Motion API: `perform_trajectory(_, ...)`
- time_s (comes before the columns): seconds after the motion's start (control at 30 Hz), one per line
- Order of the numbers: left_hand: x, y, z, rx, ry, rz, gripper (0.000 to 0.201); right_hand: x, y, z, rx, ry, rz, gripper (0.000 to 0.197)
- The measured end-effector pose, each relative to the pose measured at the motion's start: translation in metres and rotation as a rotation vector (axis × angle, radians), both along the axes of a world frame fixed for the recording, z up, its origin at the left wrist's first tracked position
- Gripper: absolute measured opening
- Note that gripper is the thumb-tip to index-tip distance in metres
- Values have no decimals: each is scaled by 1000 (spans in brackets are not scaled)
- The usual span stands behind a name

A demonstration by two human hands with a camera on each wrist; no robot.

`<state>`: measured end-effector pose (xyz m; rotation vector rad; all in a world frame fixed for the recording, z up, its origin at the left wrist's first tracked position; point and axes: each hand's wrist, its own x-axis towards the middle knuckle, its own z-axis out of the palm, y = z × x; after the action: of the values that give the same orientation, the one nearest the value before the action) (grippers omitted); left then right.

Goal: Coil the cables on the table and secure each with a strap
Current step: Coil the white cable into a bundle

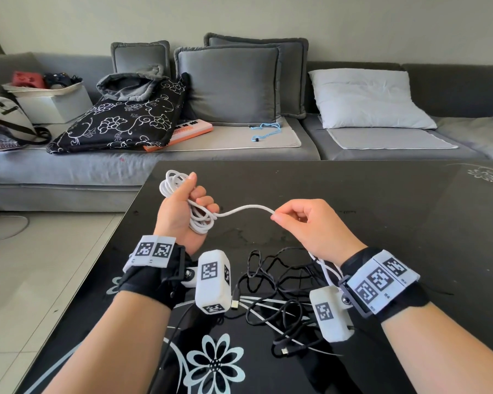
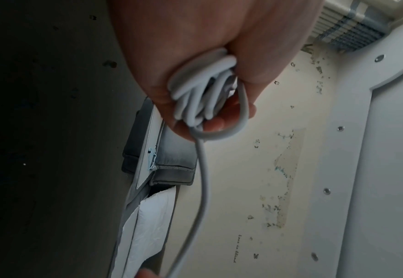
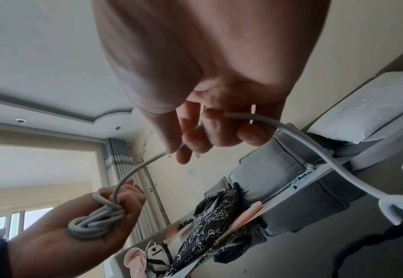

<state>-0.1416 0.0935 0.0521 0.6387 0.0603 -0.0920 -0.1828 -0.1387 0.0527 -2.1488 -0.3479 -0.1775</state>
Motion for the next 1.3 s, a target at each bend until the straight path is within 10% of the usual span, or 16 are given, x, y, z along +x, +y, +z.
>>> perform_trajectory(0.27, -11, -20, -7, 313, 4, -123, 17, -4, 8, 6, 115, -71, 34, 13)
perform_trajectory(0.47, -22, -44, -11, 632, -87, -216, 70, -5, 11, 9, 108, -107, 4, 12)
perform_trajectory(0.87, -31, -54, -16, 680, -263, -569, 23, -9, 14, 11, 178, -80, 0, 8)
perform_trajectory(1.3, -33, -56, -15, 498, -180, -667, 48, -7, 12, 13, 272, -177, -75, 25)
